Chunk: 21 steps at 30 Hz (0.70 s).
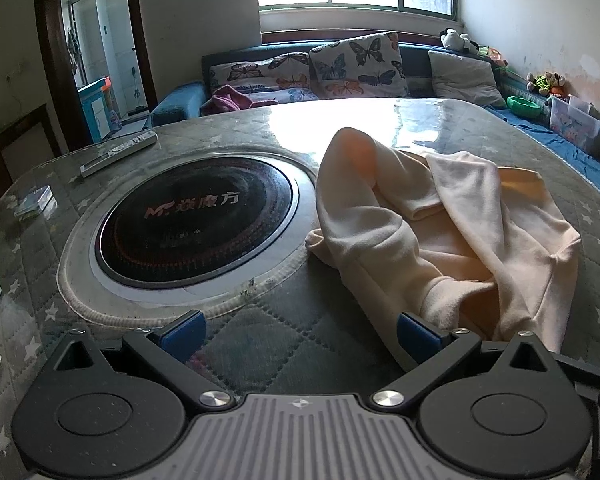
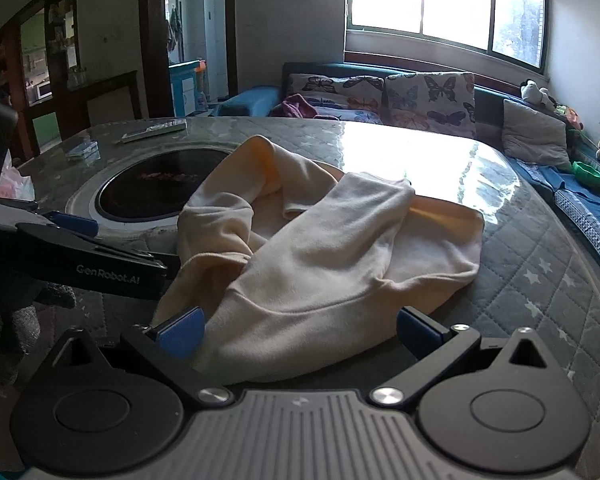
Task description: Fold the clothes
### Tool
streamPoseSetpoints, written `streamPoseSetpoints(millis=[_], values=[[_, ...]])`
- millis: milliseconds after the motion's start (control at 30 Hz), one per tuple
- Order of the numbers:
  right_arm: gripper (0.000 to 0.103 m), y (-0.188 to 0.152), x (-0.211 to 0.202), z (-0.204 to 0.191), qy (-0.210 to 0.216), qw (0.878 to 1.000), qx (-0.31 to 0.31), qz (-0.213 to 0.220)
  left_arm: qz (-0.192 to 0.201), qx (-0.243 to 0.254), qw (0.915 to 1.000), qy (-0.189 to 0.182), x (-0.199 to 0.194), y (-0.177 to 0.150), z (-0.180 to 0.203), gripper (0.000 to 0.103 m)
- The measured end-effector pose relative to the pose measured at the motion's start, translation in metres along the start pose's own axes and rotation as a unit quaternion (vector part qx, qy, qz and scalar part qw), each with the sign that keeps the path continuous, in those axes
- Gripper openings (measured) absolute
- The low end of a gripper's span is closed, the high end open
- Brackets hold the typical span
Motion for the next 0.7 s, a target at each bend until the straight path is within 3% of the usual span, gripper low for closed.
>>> streamPoseSetpoints(millis=[467,700], values=[[0.102,0.018,0.008,0.009,0.008,1.0,0.003,0.004,0.012,0.005,0.9999,0.005,0.003,0.022,-0.006,0.103],[0.097,0.035,0.016,0.019,0.0,1.0,0.004,0.006,0.028,0.018,0.9994,0.01,0.008,0.045,-0.002,0.103]])
Point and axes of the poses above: each gripper's, at about its wrist camera, not at the fingertips, and x roughly the way its jaws point, z to its right, y to its top, the point moved 2 cm from there along x, roughly the way its jaws point, and after that the axes turned 12 degrees about -z, right-handed, at the moved point
